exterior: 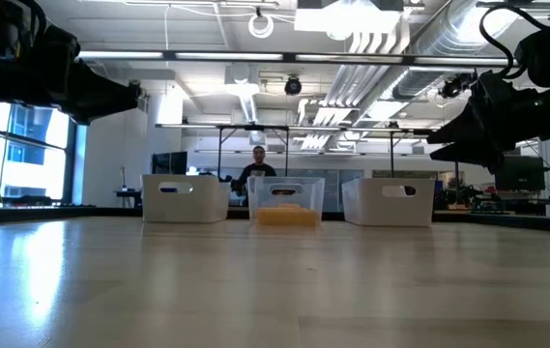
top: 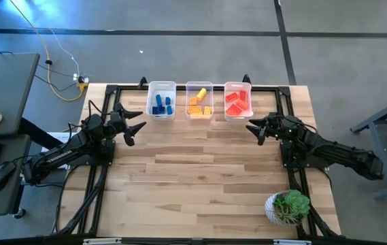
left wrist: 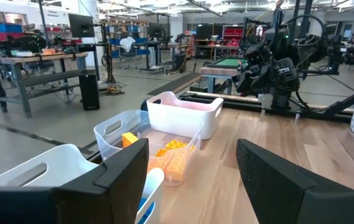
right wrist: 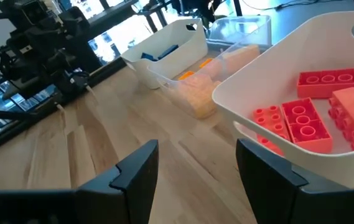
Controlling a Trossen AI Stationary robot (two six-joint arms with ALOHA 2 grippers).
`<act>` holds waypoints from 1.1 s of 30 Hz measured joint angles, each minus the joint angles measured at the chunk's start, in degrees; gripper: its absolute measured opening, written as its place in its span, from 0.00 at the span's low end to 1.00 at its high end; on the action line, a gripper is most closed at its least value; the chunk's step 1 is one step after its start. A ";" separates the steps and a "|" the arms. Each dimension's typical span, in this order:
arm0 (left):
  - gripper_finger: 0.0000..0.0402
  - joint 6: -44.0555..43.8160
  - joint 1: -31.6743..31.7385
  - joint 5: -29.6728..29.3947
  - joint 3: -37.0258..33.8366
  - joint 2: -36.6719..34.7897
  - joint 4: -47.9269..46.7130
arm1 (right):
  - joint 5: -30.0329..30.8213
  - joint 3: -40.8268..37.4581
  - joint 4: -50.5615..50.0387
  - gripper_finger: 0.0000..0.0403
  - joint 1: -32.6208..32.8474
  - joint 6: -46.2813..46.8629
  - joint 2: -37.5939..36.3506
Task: Sort & place blocks by color
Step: Return to Home Position
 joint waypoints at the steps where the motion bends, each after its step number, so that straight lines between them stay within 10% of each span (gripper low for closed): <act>1: 0.58 -0.01 0.00 0.00 0.00 0.00 0.01 | 0.00 0.00 0.00 0.50 0.00 -0.16 0.00; 33: 0.58 0.01 0.00 0.00 0.00 -0.02 0.01 | -0.17 0.02 -0.17 0.50 0.00 -1.00 0.02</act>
